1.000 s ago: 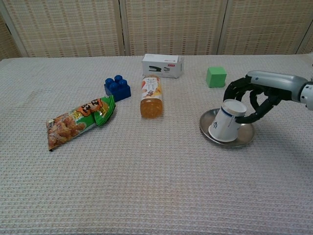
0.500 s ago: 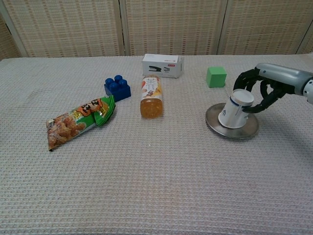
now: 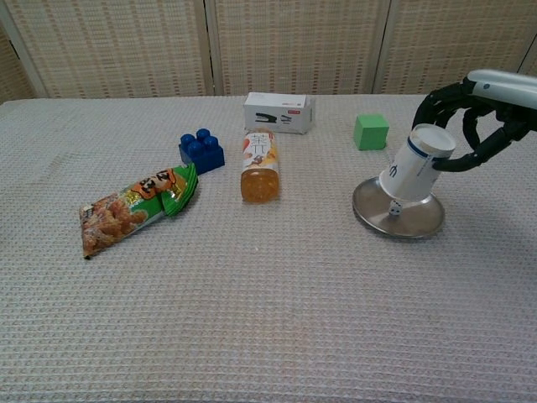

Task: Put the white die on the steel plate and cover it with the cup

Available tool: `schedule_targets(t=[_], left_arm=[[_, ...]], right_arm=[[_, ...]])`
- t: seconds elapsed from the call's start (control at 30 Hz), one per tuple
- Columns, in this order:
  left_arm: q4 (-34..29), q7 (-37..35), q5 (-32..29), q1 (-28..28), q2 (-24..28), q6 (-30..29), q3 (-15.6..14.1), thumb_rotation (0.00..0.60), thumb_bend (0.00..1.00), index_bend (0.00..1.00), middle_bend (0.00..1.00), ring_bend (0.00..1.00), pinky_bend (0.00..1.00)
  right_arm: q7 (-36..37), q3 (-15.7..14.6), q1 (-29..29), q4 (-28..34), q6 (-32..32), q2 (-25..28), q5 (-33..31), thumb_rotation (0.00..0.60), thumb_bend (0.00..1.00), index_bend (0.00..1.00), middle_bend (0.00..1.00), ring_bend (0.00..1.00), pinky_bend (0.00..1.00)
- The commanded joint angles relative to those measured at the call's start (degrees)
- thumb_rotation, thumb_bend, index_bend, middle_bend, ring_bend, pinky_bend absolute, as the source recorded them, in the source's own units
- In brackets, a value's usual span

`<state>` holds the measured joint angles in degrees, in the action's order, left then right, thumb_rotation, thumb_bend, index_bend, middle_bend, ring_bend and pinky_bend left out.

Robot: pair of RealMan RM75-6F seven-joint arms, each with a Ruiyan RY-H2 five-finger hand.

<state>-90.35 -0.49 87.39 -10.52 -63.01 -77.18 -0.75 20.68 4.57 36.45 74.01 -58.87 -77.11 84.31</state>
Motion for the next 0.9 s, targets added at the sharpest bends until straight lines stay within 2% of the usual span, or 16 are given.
schedule_targets(t=[0.03, 0.1, 0.2, 0.47, 0.7, 0.8, 0.9], left_arm=[[0.00, 0.06, 0.04, 0.00, -0.02, 0.00, -0.01, 0.600, 0.45, 0.08, 0.14, 0.22, 0.41], [-0.05, 0.17, 0.11, 0.02, -0.04, -0.08, -0.03, 0.600, 0.45, 0.08, 0.14, 0.22, 0.41], [-0.13, 0.39, 0.17, 0.04, -0.08, -0.16, -0.05, 0.600, 0.45, 0.08, 0.14, 0.22, 0.41], [-0.44, 1.04, -0.06, -0.15, -0.16, 0.41, -0.09, 0.600, 0.45, 0.08, 0.14, 0.22, 0.41], [-0.52, 1.23, -0.05, -0.24, -0.16, 0.62, -0.16, 0.600, 0.45, 0.08, 0.14, 0.22, 0.41], [-0.45, 1.10, -0.16, -0.21, -0.15, 0.59, -0.12, 0.600, 0.45, 0.08, 0.14, 0.22, 0.41], [-0.43, 1.05, -0.18, -0.21, -0.15, 0.60, -0.12, 0.600, 0.45, 0.08, 0.14, 0.22, 0.41]], right_arm=[[-19.17, 1.41, -4.17, 4.19, -3.40, 1.31, -8.79, 0.600, 0.11, 0.48, 0.46, 0.36, 0.61], [-23.88, 1.91, -5.77, 2.87, -5.79, -0.66, -11.43, 0.600, 0.11, 0.48, 0.46, 0.36, 0.61], [-24.24, 2.33, -7.52, -0.61, -7.52, -3.43, -13.32, 0.600, 0.11, 0.48, 0.46, 0.36, 0.61], [-12.22, 2.56, -9.99, -10.64, -7.40, -7.64, -11.81, 0.600, 0.11, 0.48, 0.46, 0.36, 0.61], [-7.94, 2.22, -10.25, -15.87, -6.98, -9.79, -9.30, 0.600, 0.11, 0.44, 0.46, 0.36, 0.59], [-8.13, 1.71, -10.29, -16.02, -5.76, -9.51, -8.86, 0.600, 0.11, 0.38, 0.44, 0.32, 0.55], [-8.17, 1.59, -10.25, -15.76, -5.20, -9.21, -8.80, 0.600, 0.11, 0.29, 0.35, 0.22, 0.48]])
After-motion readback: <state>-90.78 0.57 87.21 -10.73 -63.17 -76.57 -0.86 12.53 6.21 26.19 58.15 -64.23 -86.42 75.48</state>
